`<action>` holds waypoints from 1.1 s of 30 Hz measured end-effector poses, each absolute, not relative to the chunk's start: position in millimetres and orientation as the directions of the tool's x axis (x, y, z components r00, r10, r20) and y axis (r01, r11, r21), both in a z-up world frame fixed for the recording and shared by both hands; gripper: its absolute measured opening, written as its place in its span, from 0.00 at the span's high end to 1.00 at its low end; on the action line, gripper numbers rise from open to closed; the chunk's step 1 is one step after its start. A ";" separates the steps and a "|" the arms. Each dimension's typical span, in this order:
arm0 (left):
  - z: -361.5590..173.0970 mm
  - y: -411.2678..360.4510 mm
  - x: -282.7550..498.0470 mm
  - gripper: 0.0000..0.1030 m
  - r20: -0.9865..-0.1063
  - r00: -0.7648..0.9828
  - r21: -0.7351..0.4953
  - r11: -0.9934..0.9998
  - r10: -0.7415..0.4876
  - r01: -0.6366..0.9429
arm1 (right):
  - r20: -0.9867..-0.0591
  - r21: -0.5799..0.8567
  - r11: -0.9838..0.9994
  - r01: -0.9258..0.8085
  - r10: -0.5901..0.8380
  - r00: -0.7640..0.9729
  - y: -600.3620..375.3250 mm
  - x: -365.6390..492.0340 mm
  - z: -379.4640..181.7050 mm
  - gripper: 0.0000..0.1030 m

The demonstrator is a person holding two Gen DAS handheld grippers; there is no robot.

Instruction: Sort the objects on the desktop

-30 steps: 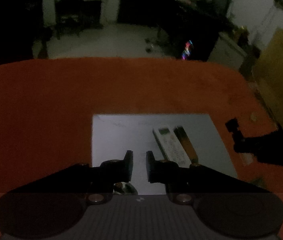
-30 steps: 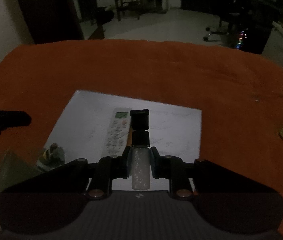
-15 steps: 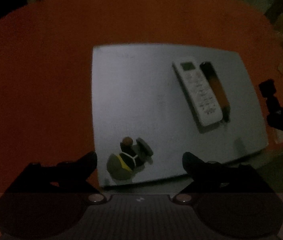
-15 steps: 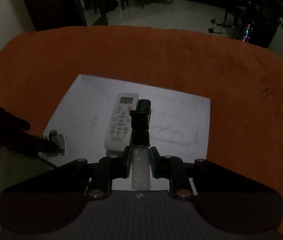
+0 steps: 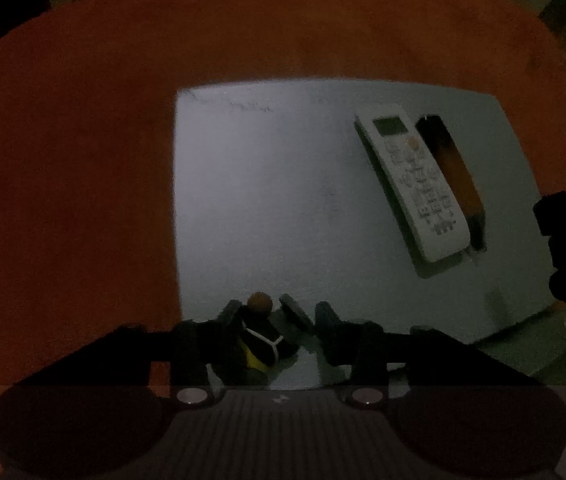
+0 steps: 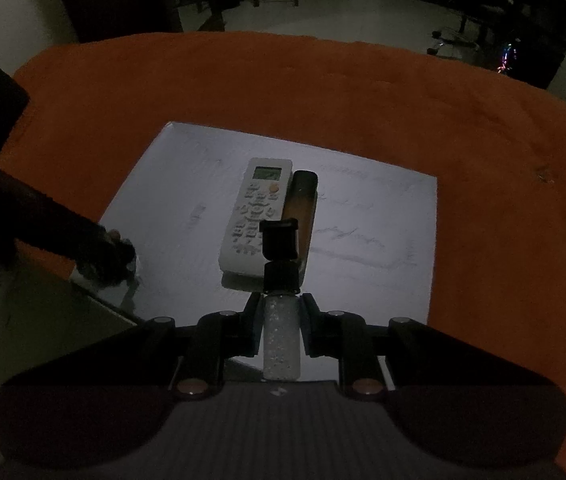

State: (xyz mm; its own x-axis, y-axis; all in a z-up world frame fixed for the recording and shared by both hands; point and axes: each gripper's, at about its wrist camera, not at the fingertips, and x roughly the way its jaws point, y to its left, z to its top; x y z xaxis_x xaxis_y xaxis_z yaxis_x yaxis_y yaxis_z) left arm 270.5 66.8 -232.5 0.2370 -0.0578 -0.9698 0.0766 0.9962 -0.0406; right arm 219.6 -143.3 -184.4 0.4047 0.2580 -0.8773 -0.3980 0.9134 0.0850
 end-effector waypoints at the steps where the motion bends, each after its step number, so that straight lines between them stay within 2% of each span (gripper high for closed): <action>1: -228.2 70.4 269.6 0.86 -0.965 0.251 -0.055 0.996 -0.071 0.071 | -0.877 0.085 0.913 -0.398 0.258 0.406 -143.3 219.1 -184.2 0.79; 3: -217.7 77.6 269.7 0.87 -0.956 0.278 -0.082 0.995 -0.096 0.061 | -0.875 0.085 0.914 -0.397 0.259 0.409 -143.6 218.8 -183.3 0.79; 4: -213.5 79.6 270.4 0.91 -0.952 0.291 -0.082 0.995 -0.097 0.062 | -0.874 0.086 0.914 -0.396 0.260 0.410 -143.8 218.6 -182.9 0.79; 7: -205.5 81.9 275.0 0.91 -0.950 0.297 -0.076 0.995 -0.094 0.072 | -0.873 0.082 0.913 -0.399 0.259 0.413 -144.0 217.5 -182.8 0.79; 8: -205.5 82.9 275.4 0.90 -0.953 0.291 -0.073 0.995 -0.090 0.069 | -0.873 0.079 0.913 -0.400 0.257 0.414 -143.9 217.0 -183.0 0.79; 9: -205.7 83.7 275.1 0.83 -0.954 0.289 -0.070 0.995 -0.086 0.067 | -0.873 0.078 0.913 -0.400 0.257 0.414 -143.7 216.9 -183.3 0.79; 11: -207.3 83.7 276.4 0.45 -0.955 0.284 -0.067 0.996 -0.081 0.059 | -0.874 0.077 0.913 -0.400 0.255 0.413 -142.9 217.2 -183.6 0.79; 12: -207.1 82.4 277.3 0.08 -0.955 0.288 -0.057 0.997 -0.069 0.047 | -0.876 0.078 0.914 -0.398 0.254 0.411 -142.8 217.9 -184.3 0.79; 13: -206.6 80.0 276.7 0.01 -0.950 0.309 -0.034 0.999 -0.041 0.030 | -0.877 0.079 0.915 -0.396 0.252 0.408 -142.6 218.7 -185.0 0.79; 17: -213.2 68.5 282.8 0.01 -0.945 0.325 0.007 0.995 -0.027 0.101 | -0.880 0.074 0.913 -0.401 0.249 0.404 -139.6 218.7 -185.6 0.79; 21: -228.1 62.4 290.2 0.01 -0.947 0.318 0.103 0.982 0.049 0.156 | -0.880 0.068 0.911 -0.407 0.247 0.407 -137.1 217.9 -184.1 0.79; 24: -236.6 69.8 302.7 0.06 -0.962 0.268 0.078 0.991 0.046 0.109 | -0.879 0.070 0.911 -0.407 0.249 0.406 -136.6 217.7 -183.6 0.79; 26: -239.1 76.3 307.9 0.23 -0.971 0.241 0.007 0.998 -0.009 0.064 | -0.879 0.071 0.911 -0.407 0.250 0.406 -136.0 217.4 -183.9 0.79; 27: -240.6 79.5 310.0 0.45 -0.973 0.228 -0.033 0.999 -0.041 0.042 | -0.879 0.070 0.910 -0.408 0.250 0.406 -135.6 217.2 -184.3 0.79; 28: -242.3 81.3 311.2 0.60 -0.974 0.219 -0.055 0.998 -0.060 0.029 | -0.879 0.069 0.910 -0.409 0.250 0.406 -135.2 217.1 -184.3 0.79; 32: -244.4 68.7 299.4 0.62 -0.964 0.262 -0.008 0.993 -0.038 0.114 | -0.877 0.076 0.911 -0.405 0.255 0.407 -136.2 216.7 -182.6 0.79; 33: -242.8 67.4 297.1 0.66 -0.961 0.275 -0.005 0.993 -0.038 0.120 | -0.876 0.078 0.911 -0.405 0.256 0.408 -136.9 216.4 -182.0 0.79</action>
State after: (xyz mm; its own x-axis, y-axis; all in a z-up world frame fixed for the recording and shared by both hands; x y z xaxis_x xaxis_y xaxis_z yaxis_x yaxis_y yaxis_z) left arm 297.1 67.4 -242.8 0.2752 -0.0379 -0.9606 0.1203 0.9927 -0.0048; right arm 216.4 -136.9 -182.0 0.4077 0.2562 -0.8764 -0.4048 0.9111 0.0780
